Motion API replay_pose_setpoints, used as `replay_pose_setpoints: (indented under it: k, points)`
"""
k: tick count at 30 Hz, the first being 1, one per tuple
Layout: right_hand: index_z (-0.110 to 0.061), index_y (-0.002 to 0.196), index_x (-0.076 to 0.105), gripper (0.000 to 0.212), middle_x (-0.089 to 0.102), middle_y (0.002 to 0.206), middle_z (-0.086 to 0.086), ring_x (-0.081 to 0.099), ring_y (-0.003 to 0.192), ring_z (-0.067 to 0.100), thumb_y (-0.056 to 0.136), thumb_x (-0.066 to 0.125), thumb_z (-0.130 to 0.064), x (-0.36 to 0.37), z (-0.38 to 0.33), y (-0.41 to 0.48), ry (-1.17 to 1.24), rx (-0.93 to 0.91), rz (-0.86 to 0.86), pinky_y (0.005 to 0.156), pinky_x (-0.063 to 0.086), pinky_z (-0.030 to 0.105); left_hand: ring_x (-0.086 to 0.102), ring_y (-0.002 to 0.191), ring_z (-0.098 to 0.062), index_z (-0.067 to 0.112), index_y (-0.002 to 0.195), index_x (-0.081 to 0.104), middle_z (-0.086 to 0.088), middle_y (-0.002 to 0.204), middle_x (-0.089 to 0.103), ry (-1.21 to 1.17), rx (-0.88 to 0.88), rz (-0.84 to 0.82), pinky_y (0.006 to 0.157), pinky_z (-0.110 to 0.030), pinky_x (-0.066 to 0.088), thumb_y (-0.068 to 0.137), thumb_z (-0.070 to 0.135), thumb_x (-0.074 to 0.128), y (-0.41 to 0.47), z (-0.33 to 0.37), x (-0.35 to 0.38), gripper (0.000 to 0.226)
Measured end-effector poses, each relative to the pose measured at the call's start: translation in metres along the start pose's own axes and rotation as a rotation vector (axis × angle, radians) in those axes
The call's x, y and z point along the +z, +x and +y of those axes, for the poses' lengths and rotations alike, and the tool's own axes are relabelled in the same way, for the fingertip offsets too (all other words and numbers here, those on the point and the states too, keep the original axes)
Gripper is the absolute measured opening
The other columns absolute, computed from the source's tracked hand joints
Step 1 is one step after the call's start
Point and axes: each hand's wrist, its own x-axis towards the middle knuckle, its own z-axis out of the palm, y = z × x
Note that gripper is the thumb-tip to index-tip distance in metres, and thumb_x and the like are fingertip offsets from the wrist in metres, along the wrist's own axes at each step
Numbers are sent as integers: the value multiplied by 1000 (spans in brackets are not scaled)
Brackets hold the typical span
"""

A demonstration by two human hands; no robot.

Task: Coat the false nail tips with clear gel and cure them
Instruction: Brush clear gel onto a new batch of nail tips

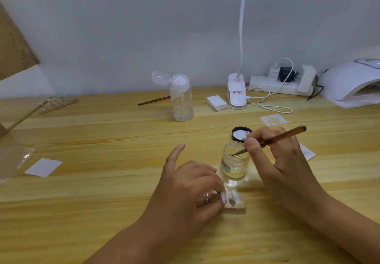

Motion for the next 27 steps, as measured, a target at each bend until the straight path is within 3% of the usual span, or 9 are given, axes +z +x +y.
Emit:
replay_pose_setpoints:
  k: [4,14,17,21,27]
  points:
    - [-27,84,57,16,56,80,-17,47,94,0,96,46,-31,0,0,0,-8,2,-5,84,36,25,67,89,5,24,77,70,19,78,71,-100,-42,98,117,-48,23,80,30,66,2,2,-4,9]
    - [-26,85,58,24,54,77,-18,44,96,-1,93,42,-41,0,0,0,-61,-50,4,76,33,23,70,83,0,32,76,72,21,84,73,-300,-172,199,114,-37,26,78,38,70,5,-2,-9,6]
    - [-25,85,63,25,55,78,-23,44,98,-4,92,46,-42,0,1,1,-66,-81,26,73,34,24,71,85,-2,31,76,74,23,84,73,-376,-236,229,106,-32,35,75,38,75,4,-9,-8,7]
    - [-25,86,64,22,53,81,-29,45,97,-12,91,50,-40,0,2,0,-62,-118,78,79,34,23,70,89,-4,33,78,78,18,85,75,-503,-355,247,77,-13,50,75,29,80,3,-19,-8,5]
    - [-28,90,58,15,53,86,-26,47,94,-9,95,47,-37,1,6,-3,-1,-122,129,80,35,29,68,88,1,36,84,78,16,91,76,-594,-463,271,77,-15,49,76,33,75,5,-31,-11,9]
